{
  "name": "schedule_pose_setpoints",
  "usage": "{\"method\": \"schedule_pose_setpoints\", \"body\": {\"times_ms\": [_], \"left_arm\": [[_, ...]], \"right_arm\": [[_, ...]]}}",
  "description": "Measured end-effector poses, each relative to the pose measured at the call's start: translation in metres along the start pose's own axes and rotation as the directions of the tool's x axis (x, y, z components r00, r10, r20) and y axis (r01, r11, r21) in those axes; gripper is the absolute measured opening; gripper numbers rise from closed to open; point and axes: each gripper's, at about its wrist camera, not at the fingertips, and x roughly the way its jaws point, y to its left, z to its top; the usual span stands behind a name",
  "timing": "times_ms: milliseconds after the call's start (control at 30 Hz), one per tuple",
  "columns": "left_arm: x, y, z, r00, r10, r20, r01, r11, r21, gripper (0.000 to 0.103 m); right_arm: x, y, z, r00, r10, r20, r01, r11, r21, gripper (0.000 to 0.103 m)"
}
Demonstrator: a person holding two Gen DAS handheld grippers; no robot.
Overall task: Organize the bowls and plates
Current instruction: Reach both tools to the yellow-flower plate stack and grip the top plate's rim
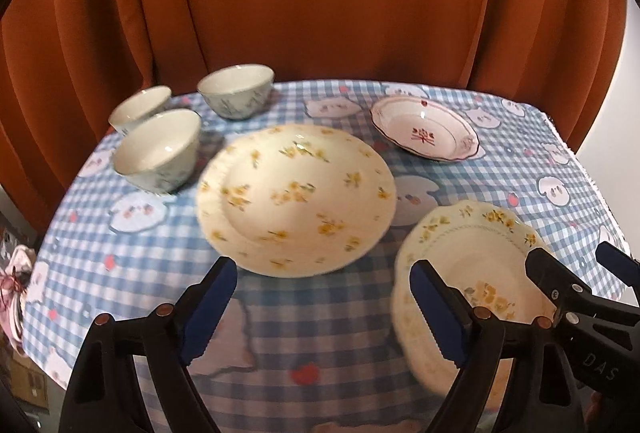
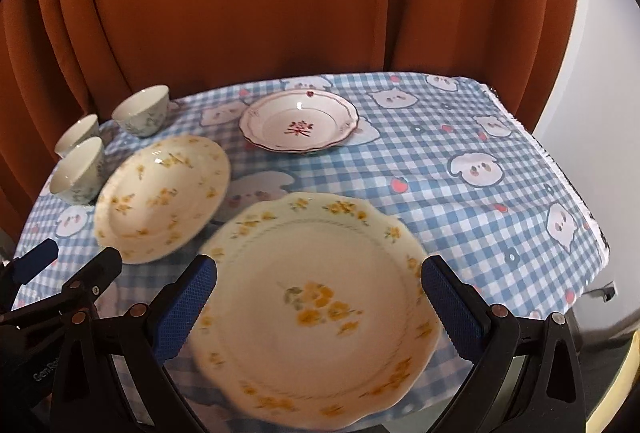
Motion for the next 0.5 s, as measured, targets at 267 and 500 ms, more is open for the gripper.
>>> {"method": "schedule_pose_setpoints", "body": {"times_ms": [267,500], "left_arm": [[0.034,-0.038,-0.006,0.994,0.013,-0.105,-0.018,0.999,-0.039,0.083],[0.061,-0.061,-0.018,0.979,0.025,-0.2,-0.041,0.996,-0.079,0.079]], "right_arm": [[0.038,-0.037,0.007,0.997,0.022,-0.077,-0.025,0.999,-0.044,0.103],[0.072,-0.056,0.004,0.986,0.05,-0.162,-0.066,0.993,-0.097,0.1]]}}
